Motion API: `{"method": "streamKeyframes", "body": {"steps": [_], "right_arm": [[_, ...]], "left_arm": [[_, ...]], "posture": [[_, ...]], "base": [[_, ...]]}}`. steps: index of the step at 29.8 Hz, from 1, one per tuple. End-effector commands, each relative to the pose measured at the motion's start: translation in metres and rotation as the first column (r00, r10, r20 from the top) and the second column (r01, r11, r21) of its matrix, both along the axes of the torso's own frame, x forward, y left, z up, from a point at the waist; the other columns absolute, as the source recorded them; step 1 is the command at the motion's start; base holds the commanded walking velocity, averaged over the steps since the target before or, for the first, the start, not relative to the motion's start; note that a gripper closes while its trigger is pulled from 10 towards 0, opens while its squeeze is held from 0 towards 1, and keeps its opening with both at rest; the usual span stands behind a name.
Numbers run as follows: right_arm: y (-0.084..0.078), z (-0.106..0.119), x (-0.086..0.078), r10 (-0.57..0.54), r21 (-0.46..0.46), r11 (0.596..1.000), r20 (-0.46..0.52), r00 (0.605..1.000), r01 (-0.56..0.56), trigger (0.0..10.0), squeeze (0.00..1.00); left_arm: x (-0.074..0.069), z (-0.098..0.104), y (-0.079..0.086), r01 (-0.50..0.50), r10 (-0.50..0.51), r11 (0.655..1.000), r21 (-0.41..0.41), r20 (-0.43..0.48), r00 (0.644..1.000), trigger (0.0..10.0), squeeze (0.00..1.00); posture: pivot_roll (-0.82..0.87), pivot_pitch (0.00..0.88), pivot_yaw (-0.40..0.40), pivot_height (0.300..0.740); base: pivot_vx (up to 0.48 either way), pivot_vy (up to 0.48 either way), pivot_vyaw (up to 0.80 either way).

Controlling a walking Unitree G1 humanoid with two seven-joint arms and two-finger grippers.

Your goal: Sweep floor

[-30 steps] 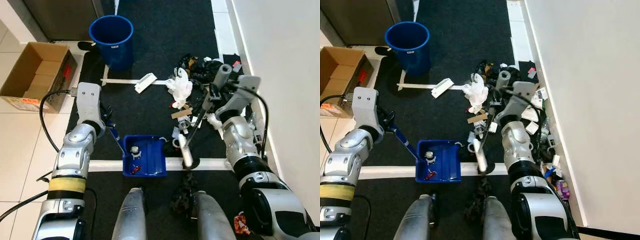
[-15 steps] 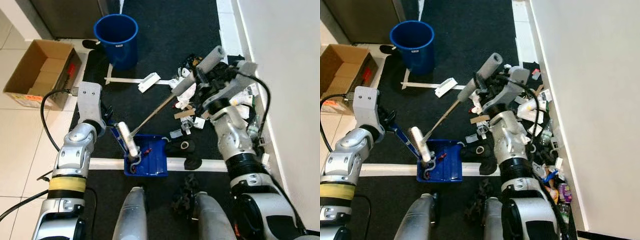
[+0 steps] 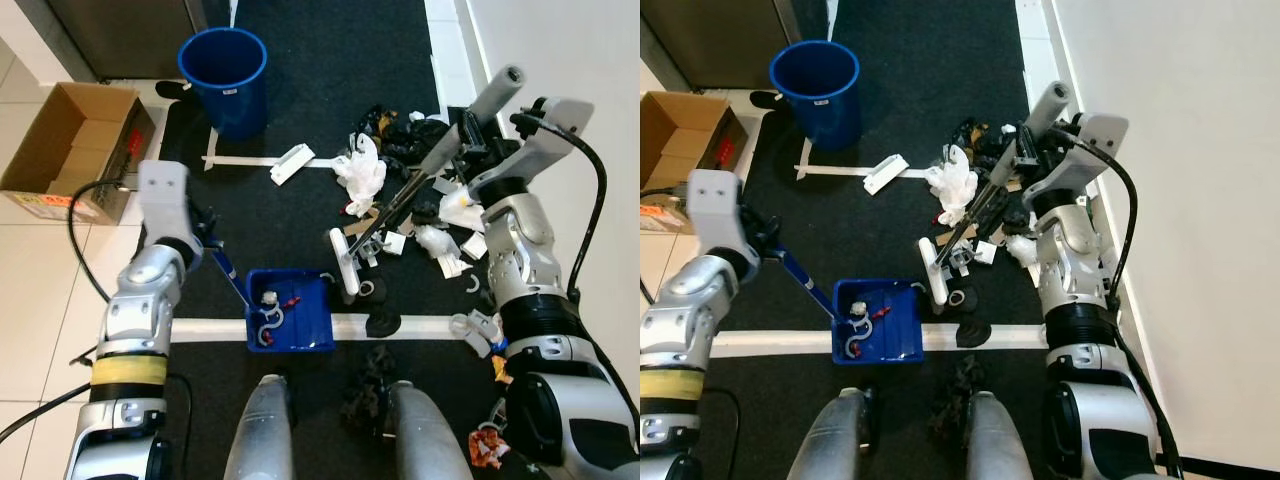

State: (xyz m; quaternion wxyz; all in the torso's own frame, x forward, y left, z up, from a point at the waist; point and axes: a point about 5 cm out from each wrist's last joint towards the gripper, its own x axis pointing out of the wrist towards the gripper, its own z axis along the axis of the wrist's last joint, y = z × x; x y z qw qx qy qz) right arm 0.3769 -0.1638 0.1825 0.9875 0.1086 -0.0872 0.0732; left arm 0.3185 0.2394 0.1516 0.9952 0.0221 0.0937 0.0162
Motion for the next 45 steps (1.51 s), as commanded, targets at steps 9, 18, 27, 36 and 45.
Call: {"method": "streamKeyframes", "body": {"steps": [9, 18, 27, 36, 45], "right_arm": [[-0.005, 0.000, 0.001, -0.055, -0.050, 0.997, 0.013, 0.998, 0.056, 10.0, 0.00], [-0.012, -0.020, 0.001, -0.174, -0.202, 0.965, -0.008, 0.985, 0.169, 10.0, 0.00], [-0.007, -0.024, 0.001, -0.206, -0.232, 0.952, 0.000, 0.978, 0.201, 10.0, 0.00], [0.030, -0.065, -0.002, -0.048, -0.194, 0.981, -0.221, 0.974, 0.005, 10.0, 0.00], [0.065, -0.081, -0.010, 0.111, -0.157, 0.974, -0.287, 0.951, -0.161, 10.0, 0.00]], "left_arm": [[-0.012, 0.021, -0.002, 0.049, -0.046, 0.999, -0.024, 0.090, 0.995, 10.0, 0.00], [-0.016, -0.029, -0.001, 0.025, -0.017, 0.997, 0.075, -0.103, 0.995, 10.0, 0.00], [-0.008, -0.047, -0.001, -0.002, 0.011, 0.998, 0.066, -0.148, 0.989, 10.0, 0.00], [0.008, -0.034, -0.005, -0.033, 0.042, 0.996, 0.080, -0.102, 0.994, 10.0, 0.00], [0.003, -0.023, -0.006, -0.030, 0.034, 0.997, 0.074, -0.047, 0.998, 10.0, 0.00]], "posture": [[0.04, 0.204, -0.022, 0.740], [0.04, 0.214, -0.023, 0.740], [0.04, 0.223, -0.021, 0.740], [0.05, 0.244, -0.015, 0.740], [0.06, 0.258, -0.034, 0.740]], "base": [[0.000, 0.000, 0.00], [0.000, 0.000, 0.00], [0.000, 0.000, 0.00], [0.000, 0.000, 0.00], [0.000, 0.000, 0.00]]}}
